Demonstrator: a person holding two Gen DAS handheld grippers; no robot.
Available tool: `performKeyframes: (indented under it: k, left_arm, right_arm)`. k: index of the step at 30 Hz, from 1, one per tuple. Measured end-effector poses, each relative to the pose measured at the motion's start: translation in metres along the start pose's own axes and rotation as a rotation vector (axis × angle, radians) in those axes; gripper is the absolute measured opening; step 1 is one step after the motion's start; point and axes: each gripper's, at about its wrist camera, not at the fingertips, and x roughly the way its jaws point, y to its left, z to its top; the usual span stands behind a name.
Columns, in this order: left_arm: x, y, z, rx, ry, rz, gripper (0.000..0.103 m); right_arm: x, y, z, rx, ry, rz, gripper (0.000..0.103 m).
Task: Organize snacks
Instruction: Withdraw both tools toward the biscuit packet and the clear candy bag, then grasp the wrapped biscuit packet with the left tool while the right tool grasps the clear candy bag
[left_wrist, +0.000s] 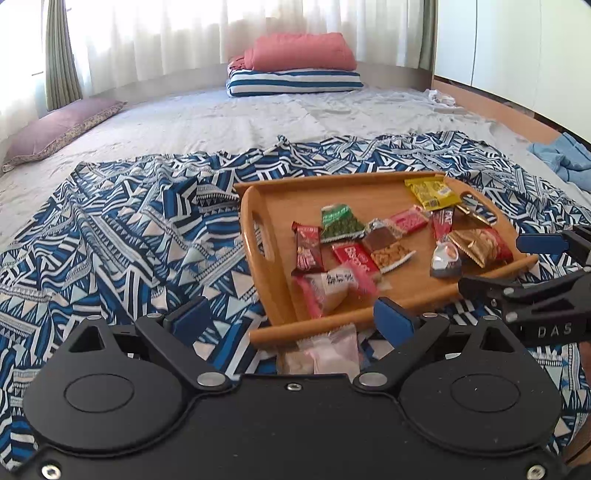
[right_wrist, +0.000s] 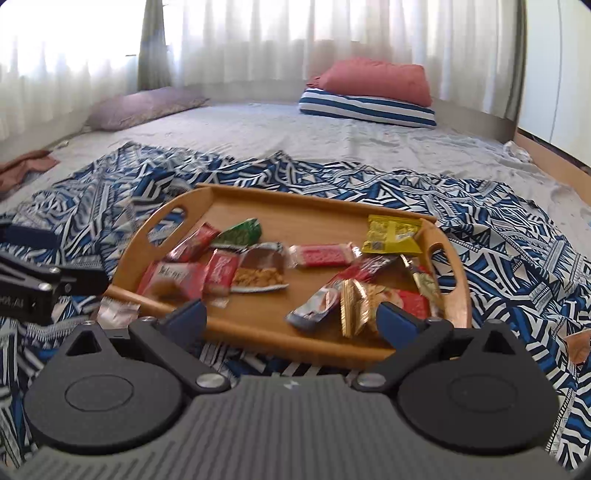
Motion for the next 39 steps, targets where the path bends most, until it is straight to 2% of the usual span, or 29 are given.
performKeyframes:
  k: [7,12,18,21,24,26,27,32,39]
  left_arm:
    - [-0.003,0.006,-0.016,0.016,0.014,0.029,0.095]
    - [-0.005,0.016,-0.020,0.021,0.015,0.061,0.095]
    - [-0.014,0.037,-0.019,-0.023,0.012,0.075,0.095]
    - [-0.016,0.047,-0.020,-0.046,0.010,0.093,0.095]
    - [-0.017,0.055,-0.022,-0.071,0.014,0.102,0.095]
    - [-0.018,0.059,-0.024,-0.086,0.020,0.100,0.095]
    - [-0.018,0.060,-0.025,-0.092,0.022,0.097,0.095]
    - [-0.013,0.052,-0.032,-0.083,0.026,0.079,0.095]
    - [0.004,0.016,-0.038,-0.051,0.043,0.025,0.096]
  right_arm:
    - [-0.011,0.034,-0.017,-0.143,-0.021,0.038,0.103]
    - [-0.010,0.061,-0.021,-0.173,-0.008,0.143,0.103]
    - [0.006,0.094,-0.024,-0.138,0.018,0.227,0.092]
    - [0.019,0.107,-0.023,-0.101,0.041,0.241,0.087]
    - [0.031,0.114,-0.024,-0.080,0.080,0.242,0.067]
    - [0.036,0.112,-0.024,-0.043,0.112,0.240,0.047]
    - [0.037,0.108,-0.024,-0.024,0.114,0.250,0.042]
    - [0.024,0.084,-0.024,0.006,0.097,0.211,0.039]
    - [0.004,0.031,-0.029,0.089,0.083,0.116,0.039]
